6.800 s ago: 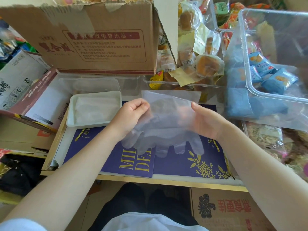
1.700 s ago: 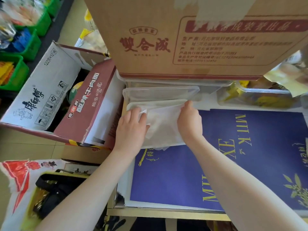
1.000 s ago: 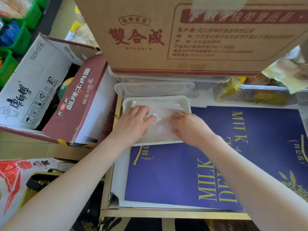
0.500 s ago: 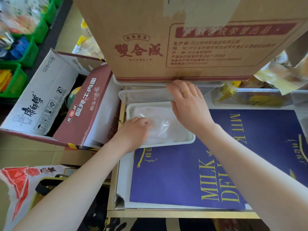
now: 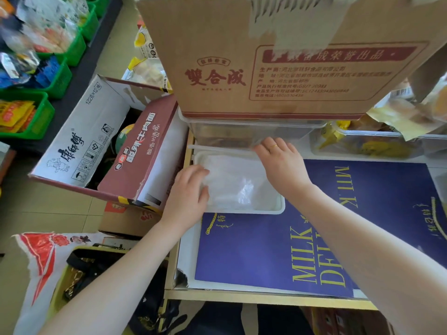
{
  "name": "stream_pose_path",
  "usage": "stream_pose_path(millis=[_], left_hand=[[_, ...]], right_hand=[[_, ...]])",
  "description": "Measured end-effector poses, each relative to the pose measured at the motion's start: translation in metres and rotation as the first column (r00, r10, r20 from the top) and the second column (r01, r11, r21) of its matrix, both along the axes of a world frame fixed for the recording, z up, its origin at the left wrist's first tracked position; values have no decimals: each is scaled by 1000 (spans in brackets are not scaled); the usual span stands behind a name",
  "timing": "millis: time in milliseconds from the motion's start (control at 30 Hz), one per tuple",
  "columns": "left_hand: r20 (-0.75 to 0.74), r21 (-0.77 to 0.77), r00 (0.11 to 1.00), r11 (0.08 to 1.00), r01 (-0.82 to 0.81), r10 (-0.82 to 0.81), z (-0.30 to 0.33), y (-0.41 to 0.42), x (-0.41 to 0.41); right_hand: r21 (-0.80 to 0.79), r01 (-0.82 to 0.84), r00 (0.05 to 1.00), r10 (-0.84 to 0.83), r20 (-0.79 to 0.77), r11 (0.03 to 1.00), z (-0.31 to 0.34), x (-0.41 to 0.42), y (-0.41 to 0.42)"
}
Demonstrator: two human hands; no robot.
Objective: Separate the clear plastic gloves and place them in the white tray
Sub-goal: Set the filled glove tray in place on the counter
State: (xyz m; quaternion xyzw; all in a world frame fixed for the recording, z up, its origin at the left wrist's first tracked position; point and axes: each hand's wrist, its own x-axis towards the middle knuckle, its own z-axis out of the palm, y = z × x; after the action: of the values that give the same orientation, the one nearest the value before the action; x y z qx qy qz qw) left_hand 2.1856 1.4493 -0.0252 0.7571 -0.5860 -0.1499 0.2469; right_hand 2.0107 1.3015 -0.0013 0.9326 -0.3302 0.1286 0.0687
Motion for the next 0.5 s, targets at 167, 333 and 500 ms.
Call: stream_pose_path(millis=[167, 333, 500], left_hand=[[-463, 256, 766, 895, -365, 445, -1, 9, 1], [-767, 339, 401, 847, -410, 501, 17, 1, -1], [-652, 335, 578, 870, -360, 490, 14, 1, -1]], right_hand=[[-41, -59, 992, 63, 112, 997, -2, -23, 11], [21, -159, 984, 157, 78, 987, -27, -51, 46], [106, -225, 974, 221, 49, 969, -49, -65, 71]])
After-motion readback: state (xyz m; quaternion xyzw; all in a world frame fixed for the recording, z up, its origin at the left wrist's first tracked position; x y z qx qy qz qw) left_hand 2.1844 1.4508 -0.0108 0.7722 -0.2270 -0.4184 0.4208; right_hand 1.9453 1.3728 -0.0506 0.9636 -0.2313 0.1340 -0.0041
